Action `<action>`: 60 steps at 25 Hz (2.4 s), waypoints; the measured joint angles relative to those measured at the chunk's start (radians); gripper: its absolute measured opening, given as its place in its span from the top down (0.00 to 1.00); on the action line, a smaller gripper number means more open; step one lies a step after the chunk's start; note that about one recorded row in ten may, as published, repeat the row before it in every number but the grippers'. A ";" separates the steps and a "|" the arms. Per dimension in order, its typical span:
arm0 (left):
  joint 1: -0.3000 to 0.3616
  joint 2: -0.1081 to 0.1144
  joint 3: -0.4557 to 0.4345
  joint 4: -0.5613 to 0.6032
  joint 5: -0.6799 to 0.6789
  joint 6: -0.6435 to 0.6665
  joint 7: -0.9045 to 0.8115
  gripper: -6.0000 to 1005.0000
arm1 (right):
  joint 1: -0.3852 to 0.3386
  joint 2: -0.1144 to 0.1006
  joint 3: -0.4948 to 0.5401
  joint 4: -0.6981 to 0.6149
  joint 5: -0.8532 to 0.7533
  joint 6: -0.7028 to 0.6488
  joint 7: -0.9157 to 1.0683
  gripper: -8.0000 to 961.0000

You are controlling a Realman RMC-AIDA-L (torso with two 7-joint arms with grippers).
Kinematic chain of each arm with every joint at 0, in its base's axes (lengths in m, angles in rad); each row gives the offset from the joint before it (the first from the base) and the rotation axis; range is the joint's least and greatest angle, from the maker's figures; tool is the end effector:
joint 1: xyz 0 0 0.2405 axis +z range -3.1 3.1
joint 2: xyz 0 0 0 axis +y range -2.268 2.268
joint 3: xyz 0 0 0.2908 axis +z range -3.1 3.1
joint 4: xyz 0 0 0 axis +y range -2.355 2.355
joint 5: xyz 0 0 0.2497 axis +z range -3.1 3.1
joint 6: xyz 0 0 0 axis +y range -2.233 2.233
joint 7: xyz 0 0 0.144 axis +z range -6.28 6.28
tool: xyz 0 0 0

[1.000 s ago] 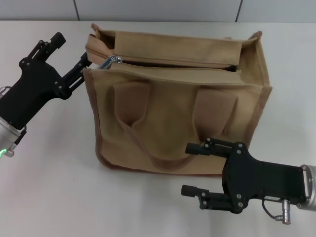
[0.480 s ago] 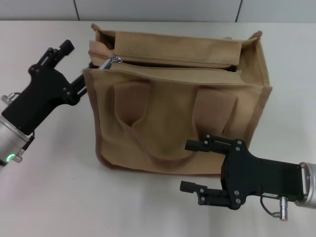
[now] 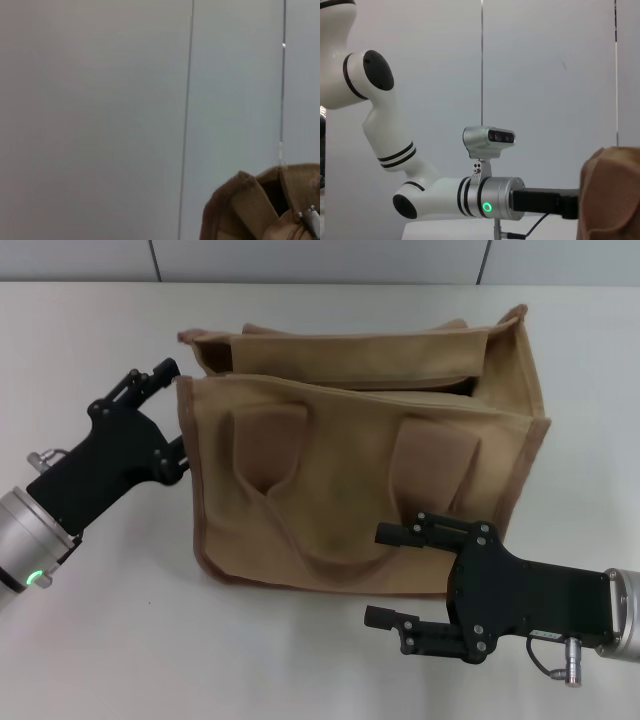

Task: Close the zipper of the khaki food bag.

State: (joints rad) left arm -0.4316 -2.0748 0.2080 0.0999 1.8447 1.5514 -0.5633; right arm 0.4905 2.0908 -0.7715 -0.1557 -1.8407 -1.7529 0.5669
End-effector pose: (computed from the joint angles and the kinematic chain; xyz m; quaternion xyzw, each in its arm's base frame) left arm -0.3603 0.3121 -0.0598 -0.8297 -0.1558 -0.3917 0.3659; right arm 0.3084 0.2736 -0.1009 -0.9174 0.0129 0.3890 0.0836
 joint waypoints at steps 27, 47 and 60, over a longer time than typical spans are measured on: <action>0.018 -0.003 -0.049 -0.019 -0.064 0.096 0.053 0.23 | 0.007 0.000 0.003 0.006 0.004 0.001 -0.001 0.24; 0.039 0.001 -0.100 -0.115 -0.057 0.085 0.147 0.73 | 0.013 0.000 0.003 0.005 0.009 0.001 -0.001 0.24; 0.035 0.002 -0.087 -0.101 -0.051 0.110 0.060 0.98 | 0.012 0.000 0.008 0.027 0.023 -0.006 0.001 0.24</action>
State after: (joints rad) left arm -0.3962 -2.0727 0.1212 -0.0007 1.7934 1.6619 -0.5034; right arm 0.5023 2.0908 -0.7640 -0.1291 -1.8180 -1.7591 0.5677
